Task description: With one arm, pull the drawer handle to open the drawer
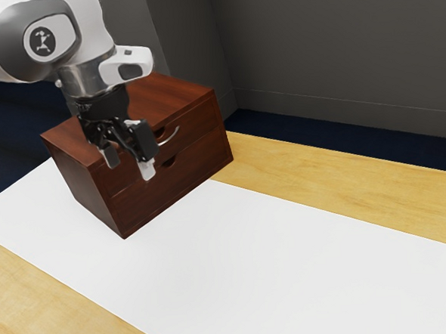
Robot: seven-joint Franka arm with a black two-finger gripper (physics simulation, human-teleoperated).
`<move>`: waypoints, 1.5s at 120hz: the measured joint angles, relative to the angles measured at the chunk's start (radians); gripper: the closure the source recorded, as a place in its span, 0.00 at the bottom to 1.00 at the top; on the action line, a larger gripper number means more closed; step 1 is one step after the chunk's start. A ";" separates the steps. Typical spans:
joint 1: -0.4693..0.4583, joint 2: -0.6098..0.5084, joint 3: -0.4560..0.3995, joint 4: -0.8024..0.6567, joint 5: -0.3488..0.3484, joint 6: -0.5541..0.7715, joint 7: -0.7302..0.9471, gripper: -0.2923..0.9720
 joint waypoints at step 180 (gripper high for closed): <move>0.005 0.411 -0.036 0.343 0.186 0.199 0.156 0.26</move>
